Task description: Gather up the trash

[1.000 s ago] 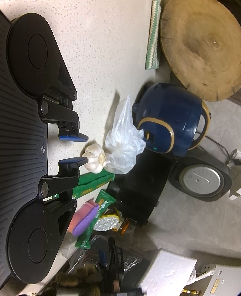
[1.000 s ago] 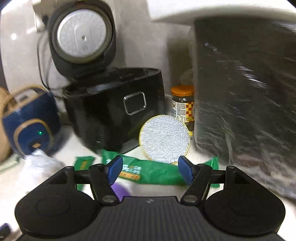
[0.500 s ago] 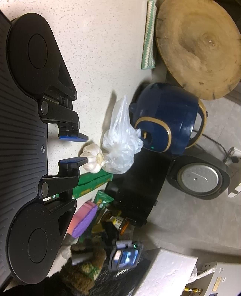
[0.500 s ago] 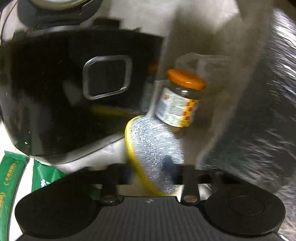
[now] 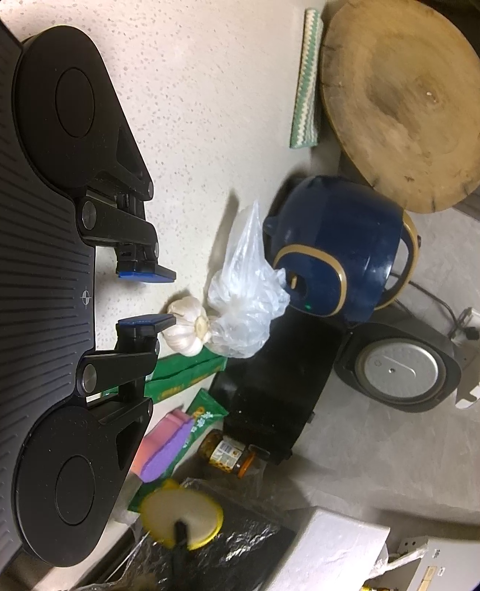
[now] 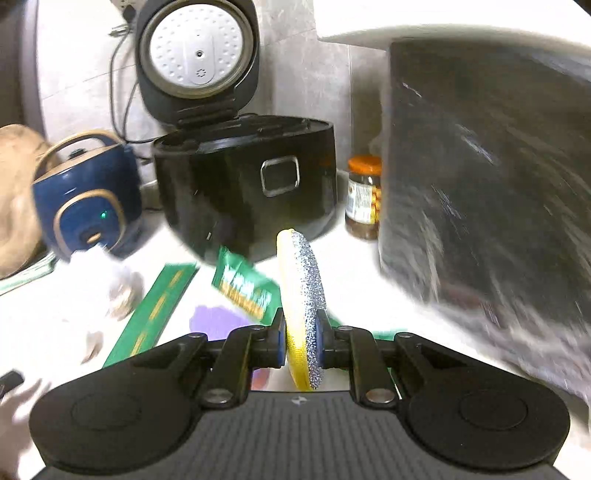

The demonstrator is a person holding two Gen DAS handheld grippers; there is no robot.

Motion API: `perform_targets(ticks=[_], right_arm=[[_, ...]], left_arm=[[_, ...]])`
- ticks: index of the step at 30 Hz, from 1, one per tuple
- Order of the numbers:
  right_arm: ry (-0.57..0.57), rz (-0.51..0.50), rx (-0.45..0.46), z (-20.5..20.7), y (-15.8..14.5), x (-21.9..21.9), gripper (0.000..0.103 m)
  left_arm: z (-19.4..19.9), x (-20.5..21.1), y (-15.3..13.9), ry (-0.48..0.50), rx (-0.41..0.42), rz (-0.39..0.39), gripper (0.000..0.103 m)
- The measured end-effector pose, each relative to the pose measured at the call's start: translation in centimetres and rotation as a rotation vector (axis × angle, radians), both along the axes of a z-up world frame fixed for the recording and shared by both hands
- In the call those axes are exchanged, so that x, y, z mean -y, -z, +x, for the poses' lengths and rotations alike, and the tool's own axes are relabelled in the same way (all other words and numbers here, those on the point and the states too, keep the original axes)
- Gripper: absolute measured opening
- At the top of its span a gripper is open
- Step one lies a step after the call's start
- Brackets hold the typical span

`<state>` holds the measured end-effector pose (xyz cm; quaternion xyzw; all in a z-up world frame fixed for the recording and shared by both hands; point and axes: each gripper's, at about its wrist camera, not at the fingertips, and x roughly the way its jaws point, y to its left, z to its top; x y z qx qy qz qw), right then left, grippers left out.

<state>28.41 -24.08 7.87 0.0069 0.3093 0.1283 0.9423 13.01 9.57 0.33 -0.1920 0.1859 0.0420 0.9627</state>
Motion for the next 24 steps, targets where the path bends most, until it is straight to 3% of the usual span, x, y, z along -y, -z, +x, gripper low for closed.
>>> perform_targets(ticks=[5,7,12,13,15,16,17,20,24], right_arm=[[0.096,0.060,-0.038,-2.9,2.0,5.0,0.015],[0.177,0.026,-0.017,-4.3,3.0,6.6,0.016],[0.272,0.008,0.011,-6.0,4.5,9.3,0.028],[0.284,-0.008,0.037,-6.4,4.5,9.6,0.030],[0.333,-0.042,0.107,-7.4,4.5,10.5,0.045],[0.361,-0.047,0.141,-7.8,4.5,10.9,0.063],[0.382,-0.049,0.169,-8.2,4.7,11.4,0.071],[0.422,-0.078,0.227,-8.5,5.9,11.9,0.072],[0.481,-0.186,0.327,-8.3,7.0,11.9,0.072]], left_arm=[[0.5,0.4,-0.2,-0.004,-0.041,0.020,0.021],[0.5,1.2,-0.5,-0.006,-0.035,0.054,0.021],[0.8,4.3,-2.0,0.124,0.012,-0.004,0.021],[1.1,5.5,-2.5,0.153,0.019,0.018,0.021],[2.2,8.3,-3.3,0.235,0.039,0.086,0.021],[2.8,9.6,-3.5,0.270,0.035,0.113,0.021],[3.7,11.1,-3.7,0.293,0.015,0.142,0.021],[6.6,15.0,-4.5,0.326,-0.015,0.228,0.021],[10.7,20.9,-5.3,0.364,-0.057,0.390,0.021]])
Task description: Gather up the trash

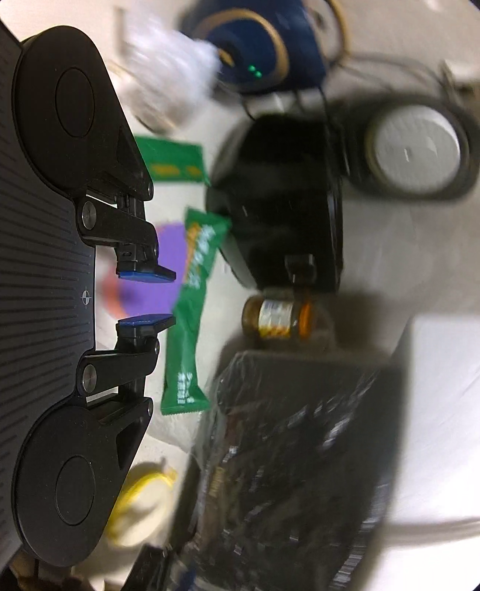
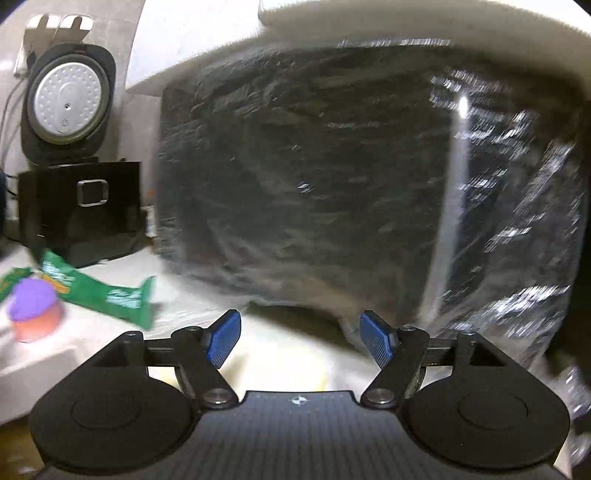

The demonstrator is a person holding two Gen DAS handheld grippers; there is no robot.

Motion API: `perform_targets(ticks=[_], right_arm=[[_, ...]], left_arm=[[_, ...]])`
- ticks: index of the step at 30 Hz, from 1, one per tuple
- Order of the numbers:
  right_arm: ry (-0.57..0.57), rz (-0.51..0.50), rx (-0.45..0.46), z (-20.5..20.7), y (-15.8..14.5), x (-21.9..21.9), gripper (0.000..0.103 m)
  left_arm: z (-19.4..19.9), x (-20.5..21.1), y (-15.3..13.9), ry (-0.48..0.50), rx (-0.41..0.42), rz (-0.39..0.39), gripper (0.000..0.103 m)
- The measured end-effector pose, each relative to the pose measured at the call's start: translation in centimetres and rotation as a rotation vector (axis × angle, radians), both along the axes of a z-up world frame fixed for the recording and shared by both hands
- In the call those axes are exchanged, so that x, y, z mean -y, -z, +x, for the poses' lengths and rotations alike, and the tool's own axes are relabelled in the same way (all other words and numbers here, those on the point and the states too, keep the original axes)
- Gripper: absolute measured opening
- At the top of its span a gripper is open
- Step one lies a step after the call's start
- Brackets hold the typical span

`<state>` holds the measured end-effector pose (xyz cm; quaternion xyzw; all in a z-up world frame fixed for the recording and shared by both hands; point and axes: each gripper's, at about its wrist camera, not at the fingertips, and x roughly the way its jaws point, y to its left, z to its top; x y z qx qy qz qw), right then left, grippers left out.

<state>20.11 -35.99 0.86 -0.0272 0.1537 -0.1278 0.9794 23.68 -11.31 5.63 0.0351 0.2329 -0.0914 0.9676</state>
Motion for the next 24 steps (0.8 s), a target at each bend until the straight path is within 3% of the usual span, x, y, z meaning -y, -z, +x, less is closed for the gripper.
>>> perform_targets(ticks=[6,11,16,18,20,21,24], right_arm=[[0.021,0.120,0.046,-1.0,-0.2,2.7,0.072],[0.012,0.154,0.026,-0.7,0.5,3.1,0.072],[-0.003,0.124,0.003,-0.3,0.8,2.6,0.073],[-0.009,0.108,0.004,-0.2,0.9,2.3,0.073],[-0.007,0.099,0.010,-0.3,0.9,2.1,0.074],[-0.005,0.097,0.013,-0.3,0.9,2.1,0.074],[-0.011,0.104,0.007,-0.5,0.8,2.3,0.074]], left_arm=[[4.7,6.7,3.1,0.012,-0.045,0.348,0.026],[4.1,5.8,4.2,0.020,-0.045,0.411,0.026],[1.8,3.6,4.3,0.041,-0.019,0.530,0.026],[1.1,1.8,4.1,0.030,-0.049,0.531,0.026],[0.7,-0.3,3.7,0.016,-0.083,0.481,0.026],[0.6,-1.4,3.4,0.015,-0.092,0.427,0.026],[1.0,-4.5,1.9,0.030,-0.129,0.163,0.026]])
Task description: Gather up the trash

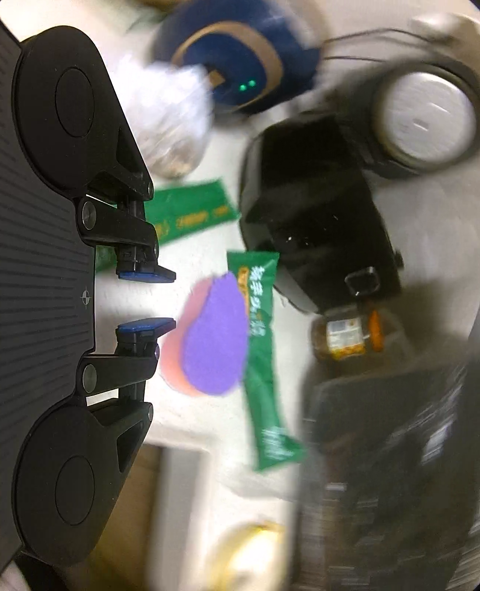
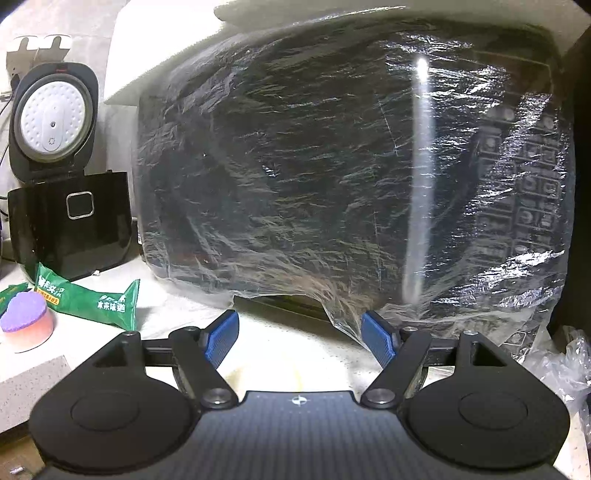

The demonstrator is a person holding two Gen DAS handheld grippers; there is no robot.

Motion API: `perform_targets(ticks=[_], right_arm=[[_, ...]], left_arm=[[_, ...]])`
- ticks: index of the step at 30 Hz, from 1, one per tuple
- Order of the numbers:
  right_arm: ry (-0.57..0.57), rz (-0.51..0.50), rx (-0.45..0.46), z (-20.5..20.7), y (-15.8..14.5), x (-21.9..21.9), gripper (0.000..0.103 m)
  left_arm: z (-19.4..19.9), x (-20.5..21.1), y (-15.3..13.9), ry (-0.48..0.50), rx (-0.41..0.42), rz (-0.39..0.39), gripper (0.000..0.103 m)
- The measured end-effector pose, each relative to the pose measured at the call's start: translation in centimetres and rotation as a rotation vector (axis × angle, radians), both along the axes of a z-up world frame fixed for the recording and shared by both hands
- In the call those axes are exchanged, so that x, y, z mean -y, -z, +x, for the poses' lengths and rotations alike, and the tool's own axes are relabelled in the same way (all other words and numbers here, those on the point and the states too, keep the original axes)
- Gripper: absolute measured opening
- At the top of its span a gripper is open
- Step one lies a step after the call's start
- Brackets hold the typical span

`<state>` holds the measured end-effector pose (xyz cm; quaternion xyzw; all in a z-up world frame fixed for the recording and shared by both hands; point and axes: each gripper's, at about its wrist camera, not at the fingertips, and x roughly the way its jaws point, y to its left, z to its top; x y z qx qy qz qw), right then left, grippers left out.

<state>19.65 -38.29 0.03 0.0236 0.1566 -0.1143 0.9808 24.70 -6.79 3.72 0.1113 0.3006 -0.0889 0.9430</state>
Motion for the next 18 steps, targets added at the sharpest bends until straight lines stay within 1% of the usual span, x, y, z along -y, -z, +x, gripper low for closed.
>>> perform_targets(ticks=[1,2,4,5,6,7,8,9,11,14,17,18], right_arm=[[0.000,0.001,-0.001,0.0,0.0,0.0,0.074],[-0.001,0.000,-0.003,-0.1,0.0,0.0,0.074],[-0.005,-0.002,-0.007,0.0,0.1,0.0,0.074],[-0.007,-0.003,-0.010,0.1,0.1,0.0,0.074],[-0.009,-0.001,-0.013,0.2,0.1,0.0,0.074],[-0.014,0.003,-0.018,0.3,0.1,0.1,0.074],[-0.017,0.012,-0.021,0.3,0.1,0.2,0.074],[-0.024,0.022,-0.020,0.4,0.1,0.4,0.074],[-0.033,0.048,-0.023,0.4,0.1,0.8,0.074],[-0.044,0.075,-0.042,0.5,0.1,1.2,0.074],[-0.053,0.090,-0.061,0.7,0.2,1.4,0.074],[-0.054,0.094,-0.065,0.7,0.2,1.4,0.074]], left_arm=[[0.3,-0.5,-0.4,-0.018,-0.007,-0.068,0.025],[0.6,-0.7,-0.8,-0.032,-0.008,-0.121,0.022],[1.3,0.2,-1.5,-0.039,-0.001,-0.167,0.022],[1.5,1.1,-1.8,-0.028,0.024,-0.163,0.022],[1.7,2.2,-2.0,-0.008,0.054,-0.143,0.022],[1.7,3.6,-2.0,0.024,0.089,-0.103,0.022],[1.9,5.4,-1.8,0.064,0.117,-0.043,0.024],[2.4,7.0,-1.4,0.088,0.128,0.017,0.027],[3.4,9.6,-0.2,0.094,0.114,0.121,0.027],[4.8,11.6,1.9,0.103,0.040,0.237,0.027],[4.1,11.2,2.9,0.097,0.083,0.329,0.027],[3.8,10.8,3.0,0.097,0.084,0.343,0.027]])
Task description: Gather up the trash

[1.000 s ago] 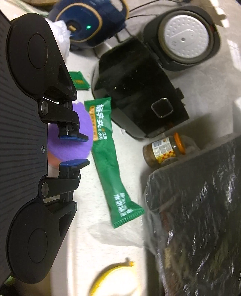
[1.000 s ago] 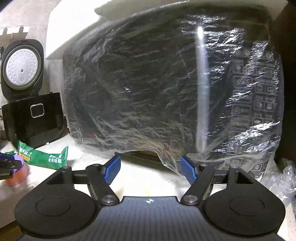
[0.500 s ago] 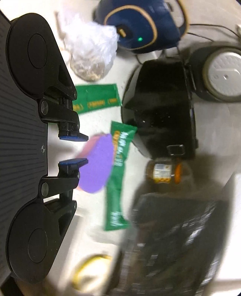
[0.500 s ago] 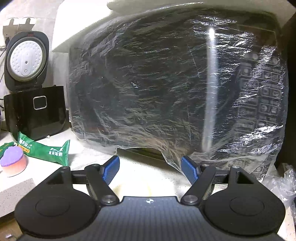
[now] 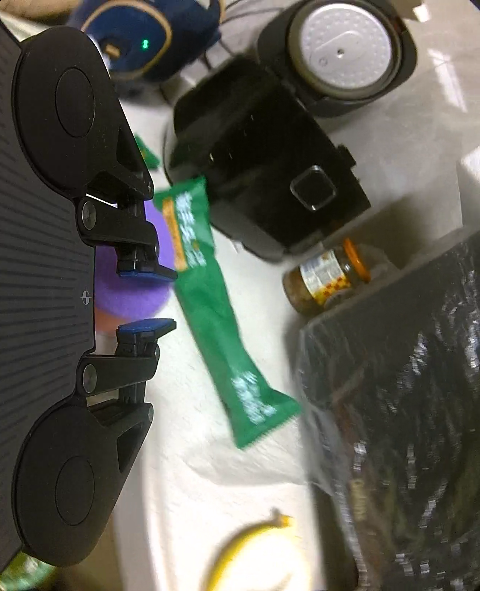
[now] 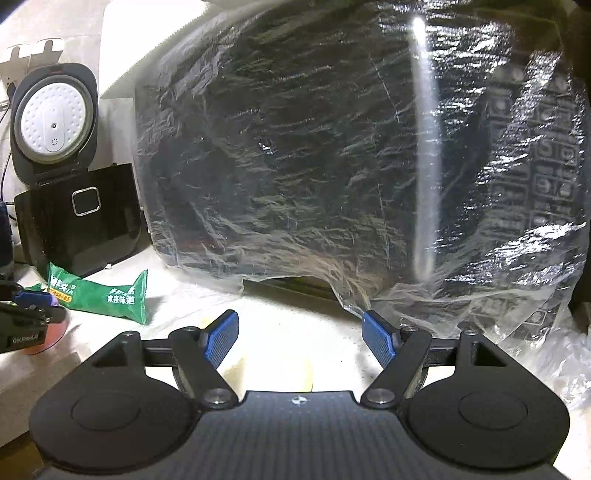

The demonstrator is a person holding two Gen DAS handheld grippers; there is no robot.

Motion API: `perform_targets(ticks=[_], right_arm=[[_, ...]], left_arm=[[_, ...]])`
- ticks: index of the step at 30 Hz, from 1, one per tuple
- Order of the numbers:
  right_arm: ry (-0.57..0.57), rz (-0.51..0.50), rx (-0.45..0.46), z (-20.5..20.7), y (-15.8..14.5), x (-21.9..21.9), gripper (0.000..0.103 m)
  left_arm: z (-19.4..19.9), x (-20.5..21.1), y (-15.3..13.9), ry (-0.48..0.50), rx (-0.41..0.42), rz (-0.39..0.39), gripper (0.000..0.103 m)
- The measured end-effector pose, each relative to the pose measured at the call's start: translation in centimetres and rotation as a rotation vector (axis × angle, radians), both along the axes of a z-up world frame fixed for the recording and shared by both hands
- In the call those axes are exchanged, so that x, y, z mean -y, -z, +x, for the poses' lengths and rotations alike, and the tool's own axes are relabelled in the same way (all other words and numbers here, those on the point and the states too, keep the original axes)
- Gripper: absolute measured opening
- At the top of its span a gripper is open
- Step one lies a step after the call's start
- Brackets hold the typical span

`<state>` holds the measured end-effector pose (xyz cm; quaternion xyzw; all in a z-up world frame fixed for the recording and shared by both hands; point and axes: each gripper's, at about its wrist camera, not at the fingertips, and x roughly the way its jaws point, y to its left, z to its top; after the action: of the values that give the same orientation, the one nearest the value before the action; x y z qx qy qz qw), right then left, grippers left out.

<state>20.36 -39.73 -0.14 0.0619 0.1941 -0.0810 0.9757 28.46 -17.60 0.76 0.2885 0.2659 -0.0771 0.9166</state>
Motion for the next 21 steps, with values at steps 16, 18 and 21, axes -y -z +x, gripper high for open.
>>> perform_targets(ticks=[16,18,21], right_arm=[[0.010,-0.028,-0.022,0.5,0.3,-0.6,0.074],[0.007,-0.021,-0.028,0.5,0.3,-0.5,0.074],[0.004,-0.017,-0.033,0.5,0.3,-0.5,0.074]], left_arm=[[-0.9,-7.2,-0.6,-0.133,-0.044,-0.077,0.034],[-0.7,-7.1,-0.7,-0.137,-0.061,-0.105,0.045],[-0.3,-7.3,-0.9,-0.139,-0.091,-0.168,0.059]])
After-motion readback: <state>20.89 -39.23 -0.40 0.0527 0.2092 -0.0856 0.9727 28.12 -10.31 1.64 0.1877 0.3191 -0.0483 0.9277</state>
